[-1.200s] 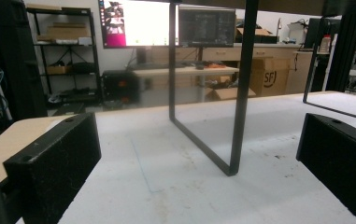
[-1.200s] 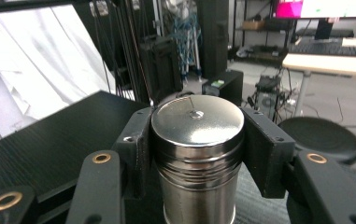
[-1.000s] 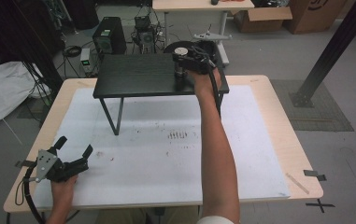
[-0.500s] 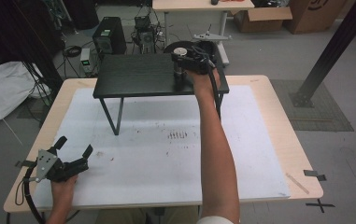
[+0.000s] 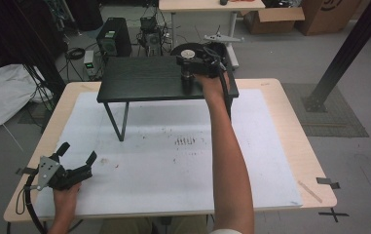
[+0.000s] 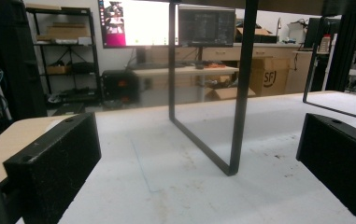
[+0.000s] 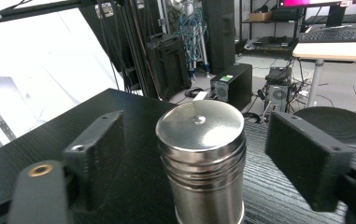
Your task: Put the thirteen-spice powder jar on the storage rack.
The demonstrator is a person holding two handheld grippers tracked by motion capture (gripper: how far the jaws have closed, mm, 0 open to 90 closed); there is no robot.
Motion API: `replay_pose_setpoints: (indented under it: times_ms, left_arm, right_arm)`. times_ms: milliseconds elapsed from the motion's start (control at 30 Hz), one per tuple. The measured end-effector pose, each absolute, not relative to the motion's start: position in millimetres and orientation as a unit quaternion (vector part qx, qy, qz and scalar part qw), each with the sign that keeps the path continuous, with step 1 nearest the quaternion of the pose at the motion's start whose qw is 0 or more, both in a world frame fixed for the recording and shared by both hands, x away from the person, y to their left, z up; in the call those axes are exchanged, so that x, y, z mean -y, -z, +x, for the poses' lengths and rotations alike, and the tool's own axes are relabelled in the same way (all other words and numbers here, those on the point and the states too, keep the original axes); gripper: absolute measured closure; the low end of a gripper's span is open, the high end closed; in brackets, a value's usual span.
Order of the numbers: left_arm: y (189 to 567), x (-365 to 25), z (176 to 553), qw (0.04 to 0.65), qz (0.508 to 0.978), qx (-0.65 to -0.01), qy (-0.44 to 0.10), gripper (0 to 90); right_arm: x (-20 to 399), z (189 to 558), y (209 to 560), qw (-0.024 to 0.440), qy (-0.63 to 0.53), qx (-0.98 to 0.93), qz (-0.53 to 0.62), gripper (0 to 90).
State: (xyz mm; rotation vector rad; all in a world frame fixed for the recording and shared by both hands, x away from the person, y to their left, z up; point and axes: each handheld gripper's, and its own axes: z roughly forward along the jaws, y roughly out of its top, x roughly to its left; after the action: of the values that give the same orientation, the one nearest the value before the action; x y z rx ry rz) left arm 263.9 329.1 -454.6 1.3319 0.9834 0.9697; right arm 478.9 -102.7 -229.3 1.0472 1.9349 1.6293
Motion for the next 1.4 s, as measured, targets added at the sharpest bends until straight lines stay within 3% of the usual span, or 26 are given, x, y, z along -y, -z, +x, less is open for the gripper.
replay_pose_setpoints:
  times_ms: [533, 1400]
  left_arm:
    - [454.6, -329.2, 263.8, 0.573, 0.570, -0.419, -0.414, 0.3]
    - [454.6, -328.7, 264.3, 0.572, 0.571, -0.419, -0.414, 0.3]
  right_arm:
    - [111.2, 459.9, 220.2, 0.222, -0.584, -0.693, 0.360, 1.1]
    - [132.4, 401.4, 227.4, 0.228, -0.643, -0.672, 0.287, 0.3]
